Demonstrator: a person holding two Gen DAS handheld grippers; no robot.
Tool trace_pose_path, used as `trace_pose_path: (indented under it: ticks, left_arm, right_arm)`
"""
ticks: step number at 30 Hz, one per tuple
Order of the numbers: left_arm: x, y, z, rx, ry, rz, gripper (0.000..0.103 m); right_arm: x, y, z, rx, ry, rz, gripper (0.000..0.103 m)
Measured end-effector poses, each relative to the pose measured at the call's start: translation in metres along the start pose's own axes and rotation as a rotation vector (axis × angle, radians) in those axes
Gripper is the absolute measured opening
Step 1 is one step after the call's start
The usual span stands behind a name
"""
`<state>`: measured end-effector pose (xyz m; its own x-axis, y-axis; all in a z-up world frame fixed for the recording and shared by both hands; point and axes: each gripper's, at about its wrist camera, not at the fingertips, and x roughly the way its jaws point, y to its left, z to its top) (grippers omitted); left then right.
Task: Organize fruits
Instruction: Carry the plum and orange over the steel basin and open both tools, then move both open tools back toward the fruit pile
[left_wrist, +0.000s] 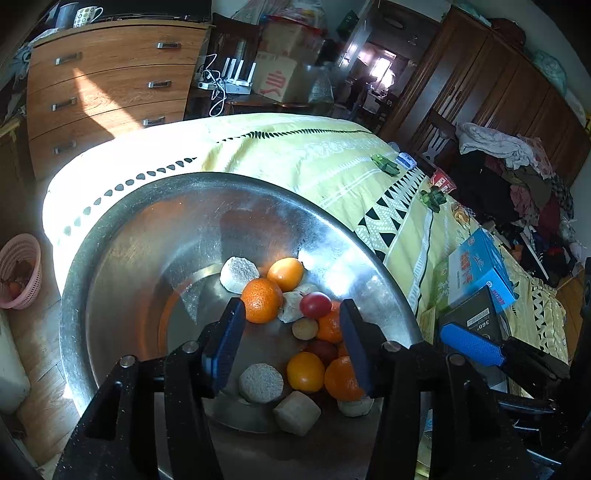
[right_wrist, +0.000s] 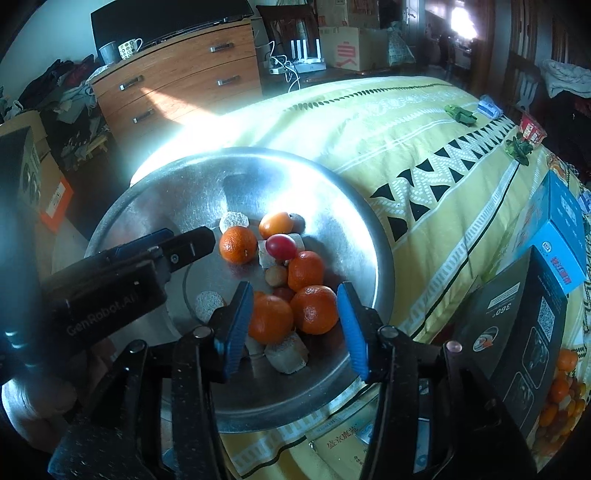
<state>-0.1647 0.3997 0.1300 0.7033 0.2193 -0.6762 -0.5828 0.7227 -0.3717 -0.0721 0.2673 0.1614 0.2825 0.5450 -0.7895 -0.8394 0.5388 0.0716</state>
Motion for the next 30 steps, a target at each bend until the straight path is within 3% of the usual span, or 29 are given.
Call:
trace_pose_path:
  ticks: [10,12,22,30]
  left_arm:
    - [-0.019,-0.025,0.001,0.052,-0.028,-0.027,0.055]
    - [-0.025,-0.034,0.001,0.066,-0.039,-0.036,0.061]
    - [-0.042,-0.098,-0.017,0.169,-0.042,-0.106,0.063]
    - [-0.049,-0.161,-0.042,0.289,-0.022,-0.192,0.063]
  right_arm:
    - [-0.04,-0.018,-0.008,0.038,-0.084,-0.055,0.057]
    - [-0.051,-0.027,-0.012,0.057,-0.107,-0.081,0.058]
    - [-0.096,-0.071,-0.042,0.144,-0.172,-0.168,0.065]
    - [-0.132,-0.113,-0.104,0.228,-0.251,-0.245,0.066]
